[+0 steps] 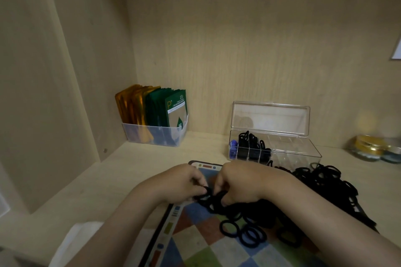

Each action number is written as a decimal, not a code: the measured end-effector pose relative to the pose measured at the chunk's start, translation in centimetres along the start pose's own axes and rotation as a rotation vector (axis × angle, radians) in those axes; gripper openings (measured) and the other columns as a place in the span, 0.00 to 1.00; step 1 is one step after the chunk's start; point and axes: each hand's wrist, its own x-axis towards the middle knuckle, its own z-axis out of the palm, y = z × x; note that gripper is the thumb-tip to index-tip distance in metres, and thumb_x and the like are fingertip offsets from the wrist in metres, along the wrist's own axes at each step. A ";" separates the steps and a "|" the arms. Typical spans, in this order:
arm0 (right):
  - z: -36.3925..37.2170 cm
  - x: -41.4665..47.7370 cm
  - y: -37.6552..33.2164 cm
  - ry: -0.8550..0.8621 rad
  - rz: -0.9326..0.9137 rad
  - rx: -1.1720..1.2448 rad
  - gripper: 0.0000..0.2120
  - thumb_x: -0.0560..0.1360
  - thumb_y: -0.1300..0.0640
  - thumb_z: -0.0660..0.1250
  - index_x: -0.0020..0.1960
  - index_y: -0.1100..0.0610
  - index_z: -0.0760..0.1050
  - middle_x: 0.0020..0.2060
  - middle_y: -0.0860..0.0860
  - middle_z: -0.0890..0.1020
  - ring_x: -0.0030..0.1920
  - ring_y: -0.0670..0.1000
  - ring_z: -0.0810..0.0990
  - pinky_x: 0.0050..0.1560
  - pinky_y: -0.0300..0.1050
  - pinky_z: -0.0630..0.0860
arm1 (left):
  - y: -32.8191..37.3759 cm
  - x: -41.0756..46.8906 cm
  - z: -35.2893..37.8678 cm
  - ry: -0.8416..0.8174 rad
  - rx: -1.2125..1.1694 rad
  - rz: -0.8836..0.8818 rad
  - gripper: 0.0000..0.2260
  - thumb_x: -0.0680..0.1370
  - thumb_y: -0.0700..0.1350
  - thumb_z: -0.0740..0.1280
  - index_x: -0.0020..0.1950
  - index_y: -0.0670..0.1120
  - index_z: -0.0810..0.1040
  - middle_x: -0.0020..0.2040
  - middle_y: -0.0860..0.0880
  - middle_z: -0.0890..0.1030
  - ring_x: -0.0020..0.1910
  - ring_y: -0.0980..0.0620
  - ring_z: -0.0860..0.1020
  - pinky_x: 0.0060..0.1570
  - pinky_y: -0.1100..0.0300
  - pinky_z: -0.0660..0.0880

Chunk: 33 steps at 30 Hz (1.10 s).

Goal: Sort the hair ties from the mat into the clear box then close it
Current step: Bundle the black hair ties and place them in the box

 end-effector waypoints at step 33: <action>0.8 -1.7 9.4 0.560 0.428 0.979 0.04 0.74 0.61 0.73 0.45 0.61 0.83 0.28 0.55 0.82 0.28 0.53 0.81 0.30 0.46 0.79 | 6.5 9.6 2.0 -0.016 -0.885 -0.067 0.13 0.82 0.40 0.60 0.60 0.37 0.80 0.52 0.38 0.84 0.47 0.44 0.84 0.45 0.58 0.83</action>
